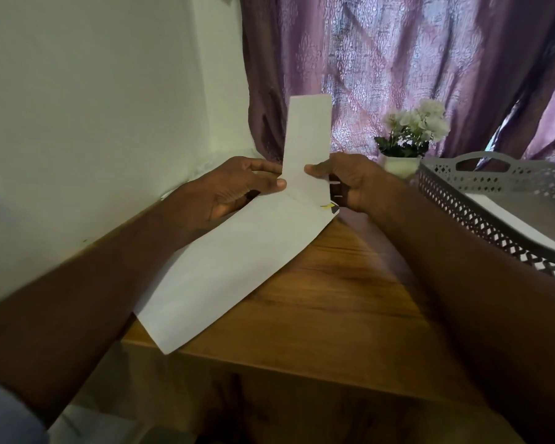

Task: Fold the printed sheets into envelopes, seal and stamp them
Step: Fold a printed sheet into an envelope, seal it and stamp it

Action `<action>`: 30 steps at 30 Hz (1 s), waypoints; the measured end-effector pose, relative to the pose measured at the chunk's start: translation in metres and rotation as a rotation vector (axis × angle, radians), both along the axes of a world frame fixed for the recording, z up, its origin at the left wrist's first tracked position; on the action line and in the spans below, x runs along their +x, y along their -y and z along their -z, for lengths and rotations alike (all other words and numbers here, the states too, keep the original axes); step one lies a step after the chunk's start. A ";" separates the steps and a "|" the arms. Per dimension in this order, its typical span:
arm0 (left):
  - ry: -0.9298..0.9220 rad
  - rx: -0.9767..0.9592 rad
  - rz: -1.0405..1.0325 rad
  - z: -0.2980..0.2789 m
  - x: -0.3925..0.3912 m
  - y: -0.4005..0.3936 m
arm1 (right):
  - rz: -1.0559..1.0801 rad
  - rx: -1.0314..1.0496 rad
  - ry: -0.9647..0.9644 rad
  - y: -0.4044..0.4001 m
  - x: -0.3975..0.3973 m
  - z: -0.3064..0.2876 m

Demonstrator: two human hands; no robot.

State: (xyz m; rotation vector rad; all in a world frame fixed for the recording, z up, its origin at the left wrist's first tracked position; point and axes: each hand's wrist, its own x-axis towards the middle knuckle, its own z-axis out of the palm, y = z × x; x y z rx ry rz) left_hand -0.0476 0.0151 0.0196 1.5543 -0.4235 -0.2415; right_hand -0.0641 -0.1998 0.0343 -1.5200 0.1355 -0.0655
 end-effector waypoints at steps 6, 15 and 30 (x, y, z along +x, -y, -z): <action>-0.003 0.015 -0.025 0.000 0.002 -0.001 | -0.005 0.002 -0.034 0.000 -0.002 0.001; 0.019 0.027 -0.071 -0.002 0.001 -0.002 | -0.023 0.078 -0.031 0.010 0.000 -0.002; 0.082 0.036 -0.048 -0.002 0.003 -0.003 | -0.015 -0.015 0.056 0.017 0.009 -0.003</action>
